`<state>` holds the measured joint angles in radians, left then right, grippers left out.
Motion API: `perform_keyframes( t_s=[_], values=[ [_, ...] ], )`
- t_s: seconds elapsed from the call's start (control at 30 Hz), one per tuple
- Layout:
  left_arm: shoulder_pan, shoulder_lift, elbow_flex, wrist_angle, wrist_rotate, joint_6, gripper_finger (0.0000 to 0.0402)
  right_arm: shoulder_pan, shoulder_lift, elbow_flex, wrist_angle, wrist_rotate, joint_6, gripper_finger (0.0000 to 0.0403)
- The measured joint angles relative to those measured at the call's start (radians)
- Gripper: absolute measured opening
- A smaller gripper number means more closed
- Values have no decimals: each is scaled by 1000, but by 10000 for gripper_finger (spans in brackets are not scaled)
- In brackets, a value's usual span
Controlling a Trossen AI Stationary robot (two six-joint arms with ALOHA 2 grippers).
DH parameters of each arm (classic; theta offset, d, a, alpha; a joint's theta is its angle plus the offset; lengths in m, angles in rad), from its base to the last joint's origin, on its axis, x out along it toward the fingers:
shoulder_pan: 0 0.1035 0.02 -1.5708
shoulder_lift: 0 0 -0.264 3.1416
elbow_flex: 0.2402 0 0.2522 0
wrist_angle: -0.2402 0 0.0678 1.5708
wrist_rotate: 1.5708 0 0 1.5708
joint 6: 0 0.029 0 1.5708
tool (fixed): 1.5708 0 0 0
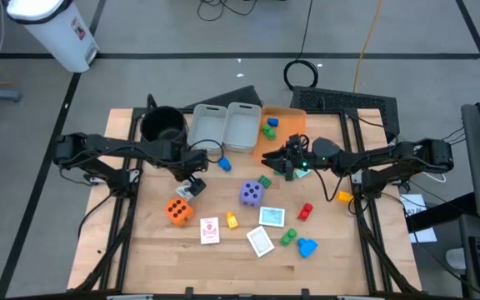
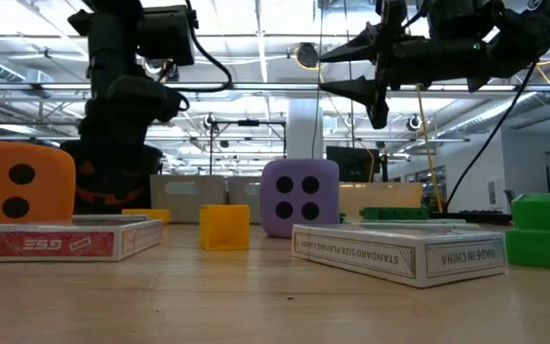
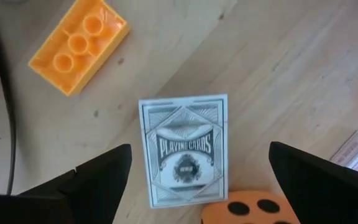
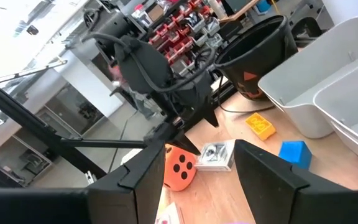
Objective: Pick & Place Toys
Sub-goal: Put the black deck of cards into the left gray bin
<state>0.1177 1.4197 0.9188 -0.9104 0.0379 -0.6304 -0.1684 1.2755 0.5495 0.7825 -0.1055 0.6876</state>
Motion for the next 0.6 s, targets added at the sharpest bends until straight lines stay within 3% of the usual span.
perform_keyframes(
  t_s=[0.6],
  values=[
    [0,1,0,9,-12,4,398,0,0,0,-9,0,0,187]
  ],
)
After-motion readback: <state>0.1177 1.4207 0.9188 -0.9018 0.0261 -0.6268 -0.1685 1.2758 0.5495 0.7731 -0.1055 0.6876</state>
